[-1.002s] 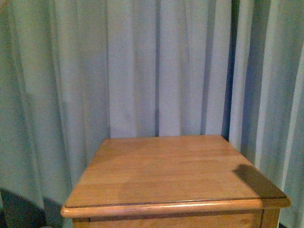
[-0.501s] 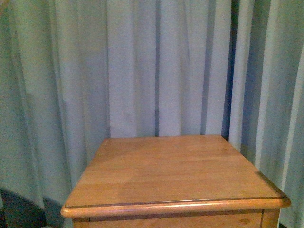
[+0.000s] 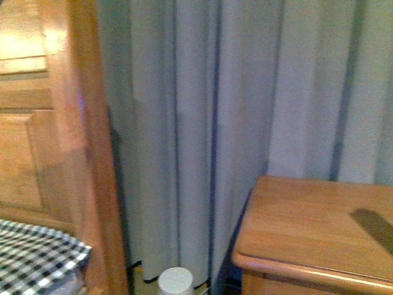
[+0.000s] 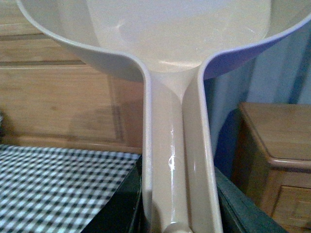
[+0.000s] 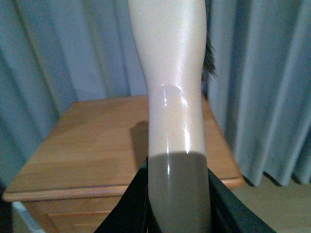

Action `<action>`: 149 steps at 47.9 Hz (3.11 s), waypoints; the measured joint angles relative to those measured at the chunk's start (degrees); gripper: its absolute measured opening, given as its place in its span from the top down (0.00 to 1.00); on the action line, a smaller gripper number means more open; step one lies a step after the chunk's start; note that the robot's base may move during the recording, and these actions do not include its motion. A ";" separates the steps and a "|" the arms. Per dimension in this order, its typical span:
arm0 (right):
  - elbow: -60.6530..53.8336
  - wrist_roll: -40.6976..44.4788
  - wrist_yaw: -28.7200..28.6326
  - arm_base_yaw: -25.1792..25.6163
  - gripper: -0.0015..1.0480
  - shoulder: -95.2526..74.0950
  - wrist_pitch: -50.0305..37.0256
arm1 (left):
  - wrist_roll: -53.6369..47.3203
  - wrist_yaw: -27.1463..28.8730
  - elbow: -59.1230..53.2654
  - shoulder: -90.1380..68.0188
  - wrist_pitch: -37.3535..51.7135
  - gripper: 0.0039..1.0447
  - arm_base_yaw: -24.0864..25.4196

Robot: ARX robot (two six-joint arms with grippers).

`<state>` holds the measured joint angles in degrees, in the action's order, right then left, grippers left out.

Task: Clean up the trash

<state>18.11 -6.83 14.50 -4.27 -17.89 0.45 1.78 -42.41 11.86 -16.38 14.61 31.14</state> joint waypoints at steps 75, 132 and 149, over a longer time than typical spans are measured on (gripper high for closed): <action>-0.02 0.09 -0.70 -0.13 0.81 -0.02 0.00 | 0.02 0.39 -0.13 0.26 -0.07 0.75 0.02; -0.04 0.02 0.46 0.00 0.81 0.11 0.00 | -57.86 1.16 29.68 -65.02 -15.58 0.75 -13.99; -0.04 0.02 0.46 0.00 0.81 0.11 0.00 | -59.60 1.81 38.07 -75.89 -23.61 0.75 -14.95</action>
<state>18.06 -6.81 14.96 -4.27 -17.78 0.45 -57.82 -40.60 49.93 -92.27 -8.99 16.19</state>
